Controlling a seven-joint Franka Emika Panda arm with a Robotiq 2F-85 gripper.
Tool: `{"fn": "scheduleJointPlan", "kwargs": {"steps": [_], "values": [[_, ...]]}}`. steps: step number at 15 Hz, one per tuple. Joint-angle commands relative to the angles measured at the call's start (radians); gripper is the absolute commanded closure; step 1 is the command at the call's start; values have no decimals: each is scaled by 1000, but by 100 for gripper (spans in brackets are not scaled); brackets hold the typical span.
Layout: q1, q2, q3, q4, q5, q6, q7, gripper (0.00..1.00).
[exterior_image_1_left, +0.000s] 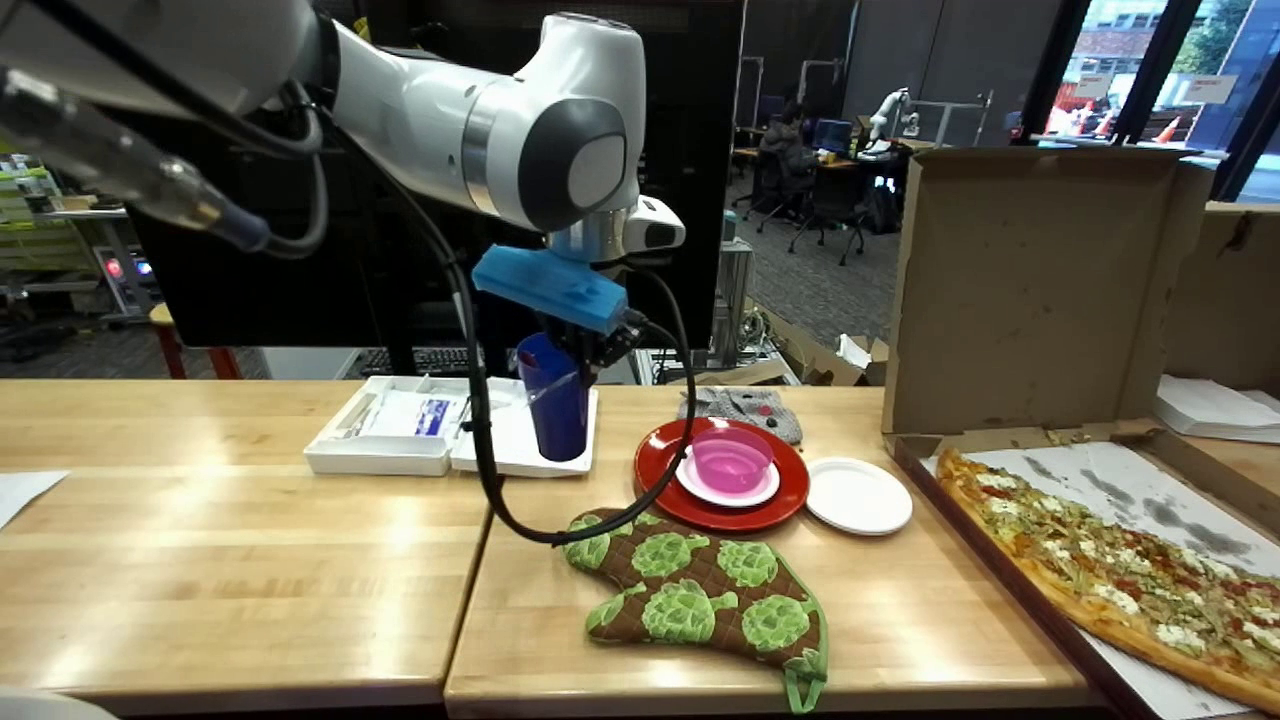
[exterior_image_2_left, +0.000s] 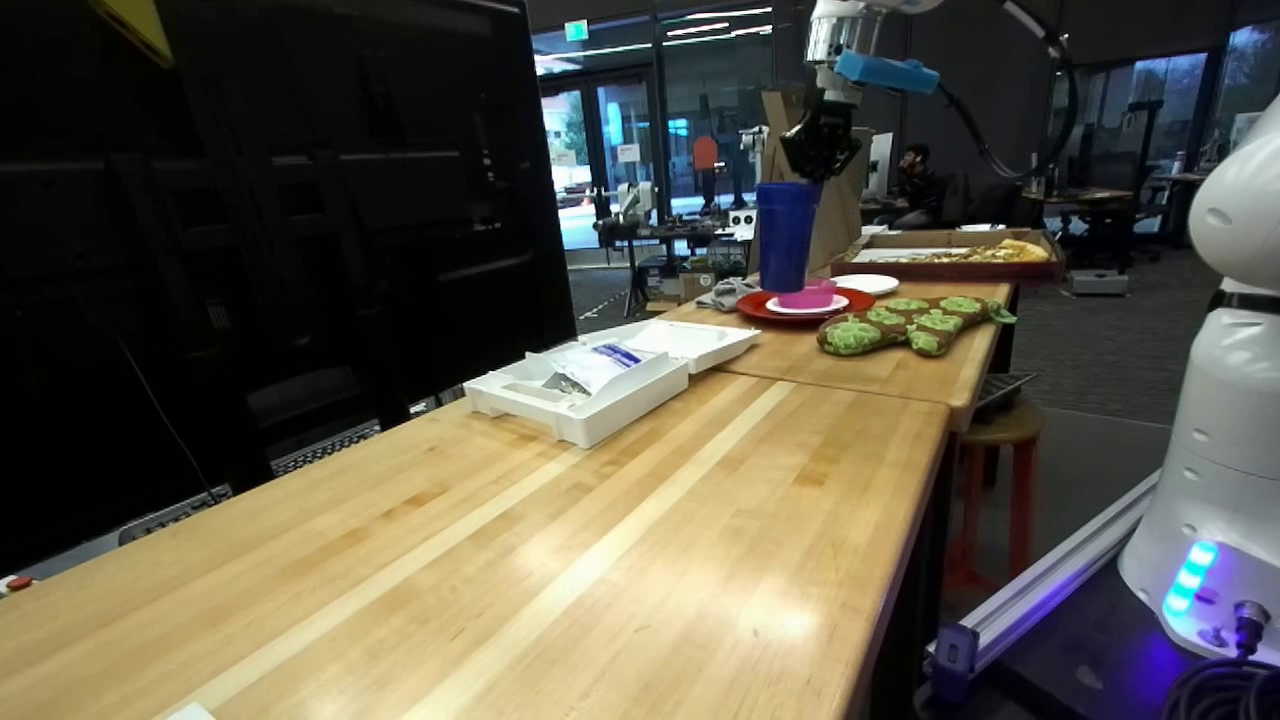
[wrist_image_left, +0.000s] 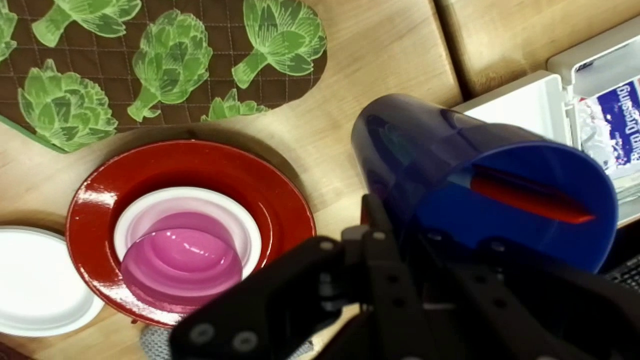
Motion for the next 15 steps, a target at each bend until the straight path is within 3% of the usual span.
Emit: {"fn": "scheduleJointPlan", "kwargs": {"steps": [1,15], "values": [[-5,82,1,82,9,-17,8,98],[-6,329,19,350,-1,-57,82,98]]}}
